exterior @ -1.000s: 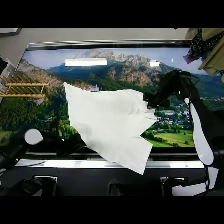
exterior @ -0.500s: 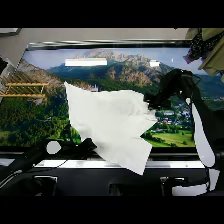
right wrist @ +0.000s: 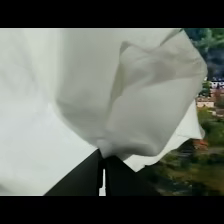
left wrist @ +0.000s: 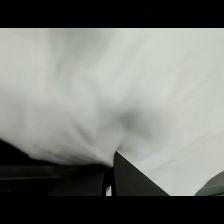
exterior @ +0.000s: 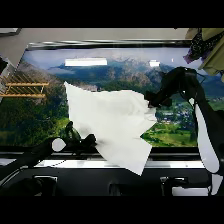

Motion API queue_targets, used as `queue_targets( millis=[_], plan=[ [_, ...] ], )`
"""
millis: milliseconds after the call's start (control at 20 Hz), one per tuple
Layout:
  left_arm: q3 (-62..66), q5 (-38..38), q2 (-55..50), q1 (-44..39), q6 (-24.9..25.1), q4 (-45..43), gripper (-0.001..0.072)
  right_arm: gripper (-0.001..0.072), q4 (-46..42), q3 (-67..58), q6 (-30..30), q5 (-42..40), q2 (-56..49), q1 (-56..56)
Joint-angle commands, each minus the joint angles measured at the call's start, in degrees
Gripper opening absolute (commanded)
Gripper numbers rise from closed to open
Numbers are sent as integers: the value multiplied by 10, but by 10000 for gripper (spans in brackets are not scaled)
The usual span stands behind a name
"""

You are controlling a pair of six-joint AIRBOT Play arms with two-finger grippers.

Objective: Fold the clothes and pants, and hang the long-sleeved shirts on hangers.

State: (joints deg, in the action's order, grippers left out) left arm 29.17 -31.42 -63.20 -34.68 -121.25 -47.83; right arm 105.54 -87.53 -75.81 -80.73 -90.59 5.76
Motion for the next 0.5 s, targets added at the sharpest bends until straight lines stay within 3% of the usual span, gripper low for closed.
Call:
queue_targets(
  millis=[0, 150, 450],
  plan=[
    [64, -45, 9, 54, 99, 4, 16, 39, 27, 0, -17, 56, 48, 0],
    [190, -148, 43, 148, 186, -31, 16, 39, 14, -3, -50, 122, 136, 0],
    [541, -375, 137, 294, 193, -197, 16, 39, 7, -30, -80, 265, 389, 0]
  ],
)
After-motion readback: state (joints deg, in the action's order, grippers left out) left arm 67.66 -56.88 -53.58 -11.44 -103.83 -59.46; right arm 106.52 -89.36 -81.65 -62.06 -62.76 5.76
